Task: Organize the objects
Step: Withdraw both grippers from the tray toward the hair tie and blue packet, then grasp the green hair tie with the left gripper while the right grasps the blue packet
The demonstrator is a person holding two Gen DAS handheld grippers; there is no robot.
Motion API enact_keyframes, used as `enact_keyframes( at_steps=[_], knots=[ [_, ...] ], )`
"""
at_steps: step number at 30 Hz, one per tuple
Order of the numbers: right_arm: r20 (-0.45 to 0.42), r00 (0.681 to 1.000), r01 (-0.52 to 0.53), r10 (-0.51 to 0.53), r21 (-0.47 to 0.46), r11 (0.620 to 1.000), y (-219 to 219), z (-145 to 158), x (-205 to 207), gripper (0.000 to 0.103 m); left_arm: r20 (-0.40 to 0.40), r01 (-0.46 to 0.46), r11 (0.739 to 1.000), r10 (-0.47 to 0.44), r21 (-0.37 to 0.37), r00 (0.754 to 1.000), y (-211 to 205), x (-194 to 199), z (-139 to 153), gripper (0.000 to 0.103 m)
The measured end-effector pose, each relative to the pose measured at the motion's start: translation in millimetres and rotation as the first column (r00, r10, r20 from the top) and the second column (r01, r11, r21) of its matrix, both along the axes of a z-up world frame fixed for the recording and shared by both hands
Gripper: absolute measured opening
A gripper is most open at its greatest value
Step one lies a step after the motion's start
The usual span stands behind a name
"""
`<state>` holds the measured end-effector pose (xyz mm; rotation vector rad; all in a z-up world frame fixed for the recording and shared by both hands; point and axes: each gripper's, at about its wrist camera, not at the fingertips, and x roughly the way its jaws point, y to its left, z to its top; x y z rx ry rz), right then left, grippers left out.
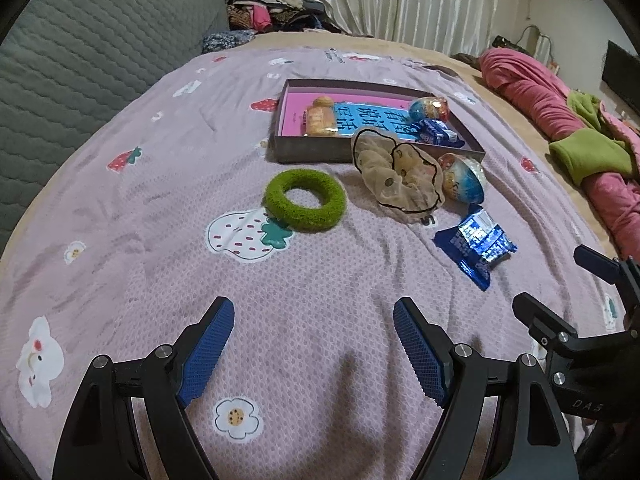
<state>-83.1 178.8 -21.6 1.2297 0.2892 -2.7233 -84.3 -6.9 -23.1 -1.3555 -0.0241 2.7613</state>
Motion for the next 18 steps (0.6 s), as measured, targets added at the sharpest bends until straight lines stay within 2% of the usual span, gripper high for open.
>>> enact_keyframes(
  at_steps=[13, 18],
  knots=[
    [0.002, 1.0, -0.026, 0.026, 0.034, 0.999, -2.3, -4.2, -29.6, 0.102, -0.015, -0.008, 1.0, 0.008, -0.015, 1.0, -0.1, -41.5, -5.0, 0.083],
    [-0.001, 1.0, -0.026, 0.026, 0.019, 0.999, 2.9, -3.9, -43.7, 0.102, -0.019, 0.004, 0.999, -0.004, -0.031, 1.0, 7.7, -60.3, -9.9, 0.083]
  ],
)
